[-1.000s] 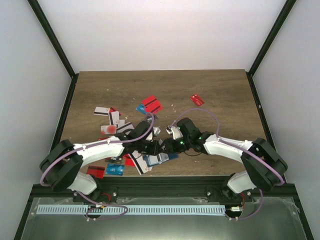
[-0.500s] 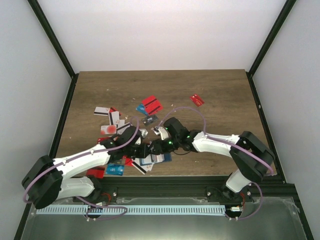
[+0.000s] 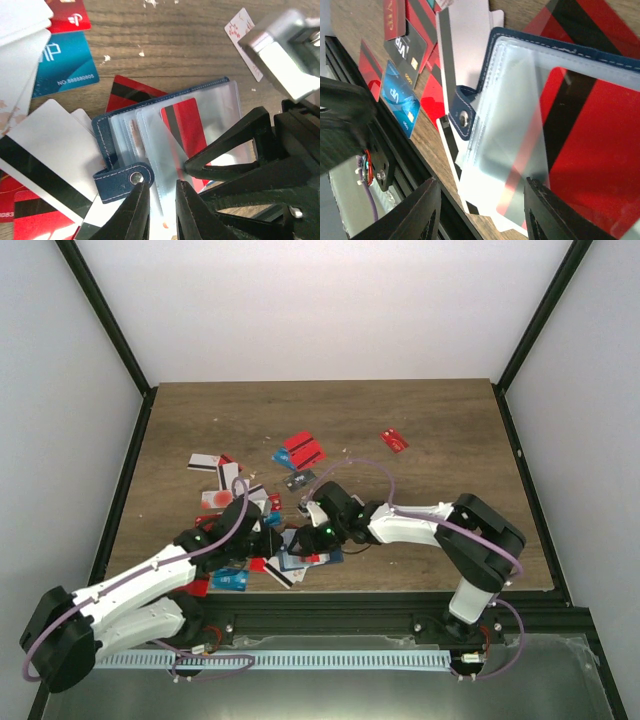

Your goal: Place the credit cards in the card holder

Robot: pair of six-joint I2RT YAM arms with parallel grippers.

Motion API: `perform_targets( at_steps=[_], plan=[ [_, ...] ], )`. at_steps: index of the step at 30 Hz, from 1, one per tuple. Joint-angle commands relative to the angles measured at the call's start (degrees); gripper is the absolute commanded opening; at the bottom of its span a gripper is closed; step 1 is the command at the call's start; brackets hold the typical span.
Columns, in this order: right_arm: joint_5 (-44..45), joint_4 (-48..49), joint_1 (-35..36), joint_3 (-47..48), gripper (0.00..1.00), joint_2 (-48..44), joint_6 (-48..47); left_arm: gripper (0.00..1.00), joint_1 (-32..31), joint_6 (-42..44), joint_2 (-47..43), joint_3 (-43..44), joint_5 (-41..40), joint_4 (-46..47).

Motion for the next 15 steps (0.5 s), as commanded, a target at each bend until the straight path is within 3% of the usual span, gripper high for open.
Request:
perform_targets(
  at_steps=[1, 8, 15],
  plan=[
    [1.1, -0.9, 0.6, 1.1, 0.48, 0.4, 0.2, 0.19, 0.4, -1.1, -1.8, -0.8, -3.0, -2.2],
    [5.0, -1.7, 0.3, -0.2, 0.48, -4.9, -0.7, 0.28, 0.3, -2.2, 0.3, -1.0, -5.3, -3.9],
    [13.2, -7.2, -3.4, -5.2, 0.50, -13.8, -0.6, 0.46, 0.4, -1.8, 0.3, -2.6, -1.7, 1.3]
  ],
)
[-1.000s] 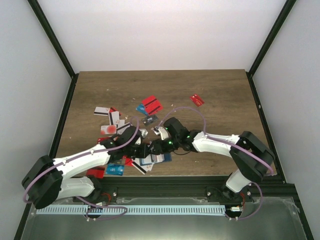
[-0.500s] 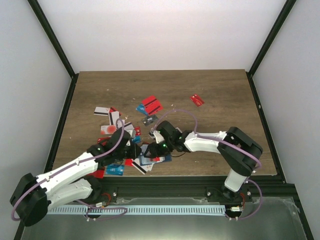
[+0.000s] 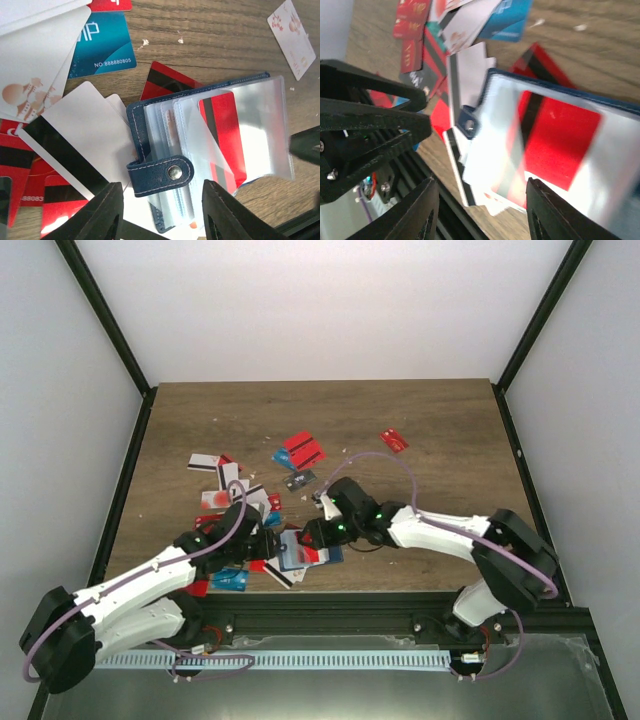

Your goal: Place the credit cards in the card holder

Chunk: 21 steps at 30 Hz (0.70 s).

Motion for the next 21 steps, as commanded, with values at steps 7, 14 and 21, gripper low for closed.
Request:
perform_targets(
  at_steps=[7, 14, 21],
  plan=[
    [16.2, -10.8, -6.2, -8.2, 0.73, -8.1, 2.2, 0.48, 0.2, 1.1, 3.3, -2.5, 4.0, 7.4],
    [7.9, -4.2, -6.8, -10.9, 0.82, -5.3, 3.4, 0.45, 0.2, 1.2, 7.3, -3.4, 4.2, 9.6],
    [-2.5, 4.9, -7.6, -12.6, 0.83, -1.6, 5.2, 0.39, 0.2, 1.3, 9.0, -4.3, 4.7, 11.5]
  ],
)
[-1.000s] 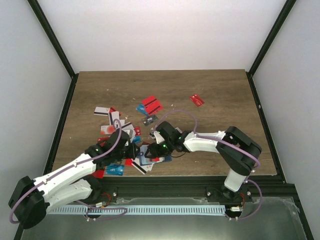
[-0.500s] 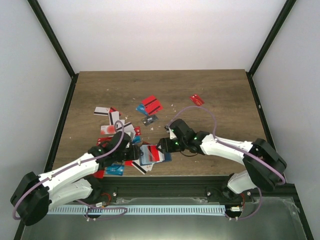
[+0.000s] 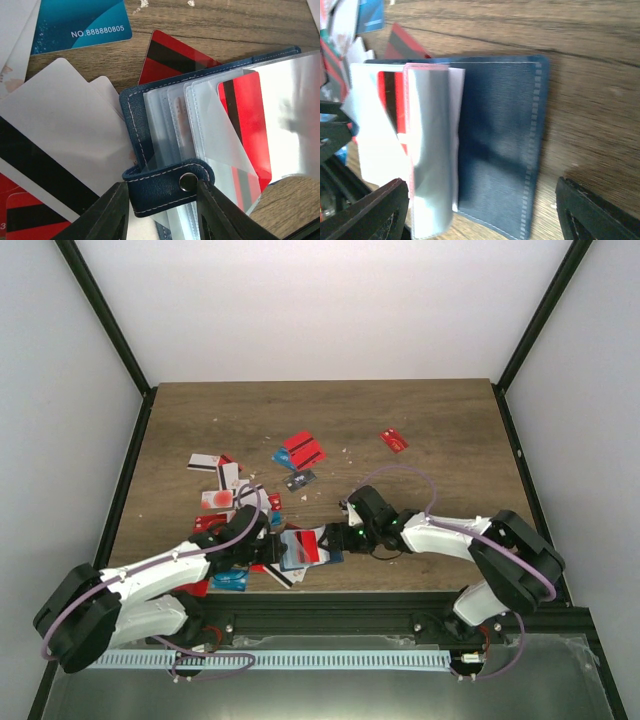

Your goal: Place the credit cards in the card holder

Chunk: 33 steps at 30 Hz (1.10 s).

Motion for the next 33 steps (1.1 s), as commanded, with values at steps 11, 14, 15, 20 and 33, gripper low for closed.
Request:
perform_targets(
  at_steps=[11, 14, 15, 20, 33],
  plan=[
    [-18.7, 16.5, -1.8, -3.1, 0.81, 0.2, 2.8, 0.30, 0.2, 0.5, 2.5, -2.9, 3.0, 6.7],
    [-20.1, 17.2, -1.8, -2.9, 0.80, 0.3, 2.8, 0.30, 0.1, 0.4, 2.0, -3.1, 3.6, 7.6],
    [-20.2, 17.3, -1.8, -3.0, 0.80, 0.1, 2.7, 0.29, 0.1, 0.4, 2.0, -3.1, 3.6, 7.7],
    [-21.0, 18.1, -1.8, -2.8, 0.79, -0.7, 2.5, 0.29, 0.2, 0.4, 2.1, -3.3, 4.7, 9.0],
    [-22.9, 17.4, -1.7, -1.6, 0.77, -3.8, 1.0, 0.26, 0.2, 0.6, 3.8, -3.2, 5.1, 10.7]
  ],
)
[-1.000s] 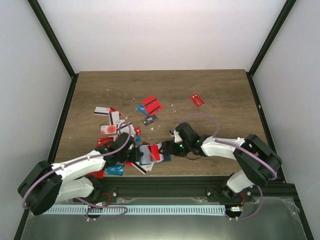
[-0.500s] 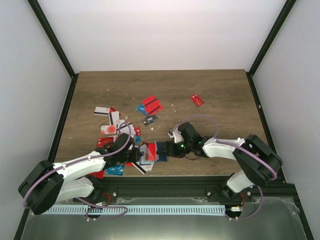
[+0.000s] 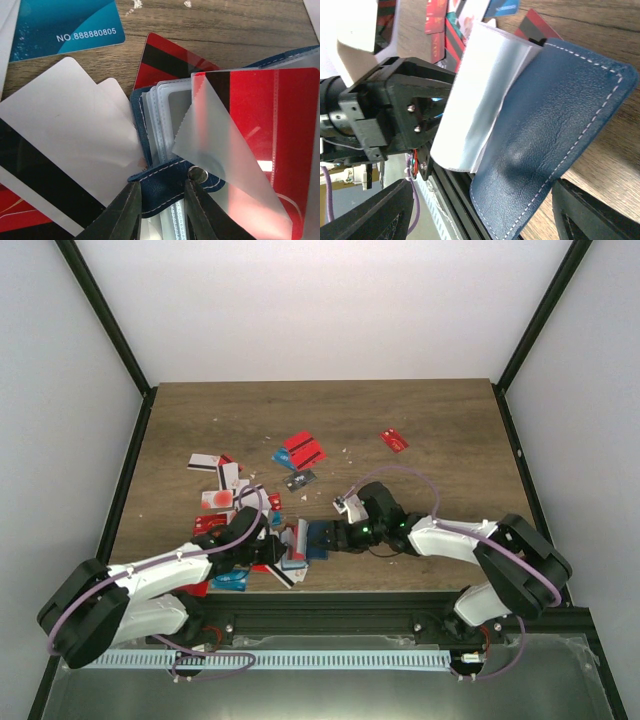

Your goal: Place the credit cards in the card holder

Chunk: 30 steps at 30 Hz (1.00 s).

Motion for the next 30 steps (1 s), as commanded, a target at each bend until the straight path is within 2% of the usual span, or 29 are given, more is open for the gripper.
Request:
perform_targets(
  at_steps=[1, 7, 15, 30],
  plan=[
    [-2.9, 2.1, 0.5, 2.1, 0.77, -2.4, -1.6, 0.25, -0.3, 0.0, 1.6, -0.3, 3.3, 3.1],
    [-4.4, 4.5, 0.8, 1.1, 0.77, -1.8, -1.0, 0.25, -0.3, 0.0, 2.4, -0.3, 4.0, 4.4],
    [-4.4, 5.4, 3.5, 4.7, 0.76, 1.1, -1.8, 0.24, -0.4, 0.0, 2.4, -0.3, 4.1, 4.4],
    [-3.4, 7.0, 4.8, 10.2, 0.74, 13.4, -3.6, 0.24, -0.3, -0.1, 0.0, -1.8, 5.5, 6.3]
  ],
)
